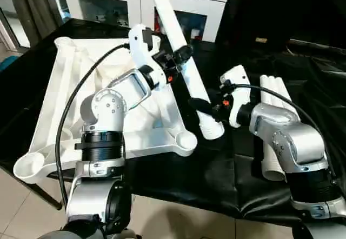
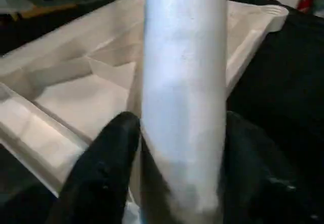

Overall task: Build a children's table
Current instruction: Pick table leg

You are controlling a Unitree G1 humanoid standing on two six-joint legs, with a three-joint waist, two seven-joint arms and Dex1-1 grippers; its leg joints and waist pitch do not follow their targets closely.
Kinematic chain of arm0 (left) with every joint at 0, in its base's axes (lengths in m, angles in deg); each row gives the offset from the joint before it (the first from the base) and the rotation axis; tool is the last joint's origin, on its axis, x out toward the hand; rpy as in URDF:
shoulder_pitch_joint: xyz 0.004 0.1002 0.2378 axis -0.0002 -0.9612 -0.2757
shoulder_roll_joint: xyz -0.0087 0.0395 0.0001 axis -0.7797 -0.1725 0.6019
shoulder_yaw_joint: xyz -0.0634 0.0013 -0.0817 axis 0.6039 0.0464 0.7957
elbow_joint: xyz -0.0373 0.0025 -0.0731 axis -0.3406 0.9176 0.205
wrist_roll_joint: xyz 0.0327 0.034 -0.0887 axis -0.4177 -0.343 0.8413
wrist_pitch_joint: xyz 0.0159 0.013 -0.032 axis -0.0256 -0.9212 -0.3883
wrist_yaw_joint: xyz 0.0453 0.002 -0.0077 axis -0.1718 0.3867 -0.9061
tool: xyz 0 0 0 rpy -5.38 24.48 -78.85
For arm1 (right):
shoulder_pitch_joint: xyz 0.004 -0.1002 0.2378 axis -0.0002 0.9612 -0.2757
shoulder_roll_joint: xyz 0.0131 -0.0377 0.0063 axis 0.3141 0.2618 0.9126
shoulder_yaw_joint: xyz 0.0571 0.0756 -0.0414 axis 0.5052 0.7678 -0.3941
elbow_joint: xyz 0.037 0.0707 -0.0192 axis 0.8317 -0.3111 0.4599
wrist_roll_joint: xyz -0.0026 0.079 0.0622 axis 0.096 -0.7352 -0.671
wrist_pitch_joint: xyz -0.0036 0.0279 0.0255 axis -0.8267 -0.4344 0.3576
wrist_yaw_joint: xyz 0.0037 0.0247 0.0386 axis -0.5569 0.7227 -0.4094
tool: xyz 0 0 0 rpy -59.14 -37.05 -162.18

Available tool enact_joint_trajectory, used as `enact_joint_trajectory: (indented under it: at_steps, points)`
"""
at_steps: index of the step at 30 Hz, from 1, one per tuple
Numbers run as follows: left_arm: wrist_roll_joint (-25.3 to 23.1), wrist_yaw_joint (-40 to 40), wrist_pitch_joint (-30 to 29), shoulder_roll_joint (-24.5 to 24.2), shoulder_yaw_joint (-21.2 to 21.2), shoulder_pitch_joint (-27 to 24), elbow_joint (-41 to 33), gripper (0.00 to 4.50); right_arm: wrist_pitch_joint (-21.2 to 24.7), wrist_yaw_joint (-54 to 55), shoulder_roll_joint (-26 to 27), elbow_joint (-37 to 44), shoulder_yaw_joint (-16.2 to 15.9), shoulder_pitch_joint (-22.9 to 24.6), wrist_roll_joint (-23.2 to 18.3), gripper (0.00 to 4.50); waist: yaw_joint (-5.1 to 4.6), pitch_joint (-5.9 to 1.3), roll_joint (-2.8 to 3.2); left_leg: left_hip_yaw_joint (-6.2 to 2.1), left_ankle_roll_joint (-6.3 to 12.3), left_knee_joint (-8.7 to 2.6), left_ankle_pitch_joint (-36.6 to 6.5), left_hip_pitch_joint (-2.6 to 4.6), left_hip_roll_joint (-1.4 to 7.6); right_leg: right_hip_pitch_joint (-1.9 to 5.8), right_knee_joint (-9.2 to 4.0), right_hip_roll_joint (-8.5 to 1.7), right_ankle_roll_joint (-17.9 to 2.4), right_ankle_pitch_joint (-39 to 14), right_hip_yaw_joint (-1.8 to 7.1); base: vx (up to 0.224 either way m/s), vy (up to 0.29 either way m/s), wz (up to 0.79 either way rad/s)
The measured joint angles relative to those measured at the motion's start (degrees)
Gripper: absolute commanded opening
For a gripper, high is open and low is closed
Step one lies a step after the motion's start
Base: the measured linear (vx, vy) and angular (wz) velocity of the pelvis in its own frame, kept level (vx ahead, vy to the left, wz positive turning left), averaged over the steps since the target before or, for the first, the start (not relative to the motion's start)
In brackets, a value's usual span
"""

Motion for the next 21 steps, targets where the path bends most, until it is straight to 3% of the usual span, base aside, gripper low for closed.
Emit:
enact_joint_trajectory:
  at_steps: [8, 11, 18, 21]
  points:
    - [0.92, 14.97, -1.98, -8.54, -6.66, 0.04, -2.71, 1.73, 4.54, -10.62, -7.01, 1.02, 3.28, -0.39, -7.57, 3.27, 0.05, 0.00, -0.01, 0.00, 0.00, 0.00, 0.00, -0.01, 0.02, 0.00, 0.00, 0.00, 0.00, 0.00, -0.02, 0.000, 0.000, 0.00]
    - [2.65, 20.88, -4.43, -11.83, -8.40, 0.64, -3.87, 1.73, 6.18, -14.71, -9.99, 1.37, 3.15, -0.38, -9.52, 3.27, -0.01, 0.00, -0.01, 0.00, -0.01, 0.00, 0.01, 0.02, 0.03, 0.00, 0.01, 0.00, 0.00, 0.00, -0.04, 0.000, 0.000, 0.00]
    - [5.15, 25.57, -5.53, -13.02, -8.95, 1.19, -5.40, 1.73, 8.25, -18.47, -12.34, 2.65, 1.53, 0.13, -11.40, 3.27, 0.04, 0.00, -0.01, 0.00, -0.09, 0.00, 0.06, 0.00, 0.06, 0.01, 0.02, 0.00, -0.01, 0.00, -0.10, 0.000, 0.000, 0.00]
    - [5.72, 26.80, -5.58, -13.00, -9.03, 1.38, -5.50, 1.73, 8.52, -18.95, -12.67, 2.64, -0.31, 0.91, -11.37, 2.93, 0.08, 0.00, -0.01, 0.00, -0.11, 0.00, 0.08, -0.01, 0.08, 0.01, 0.02, 0.00, -0.01, 0.00, -0.12, 0.000, 0.000, 0.00]
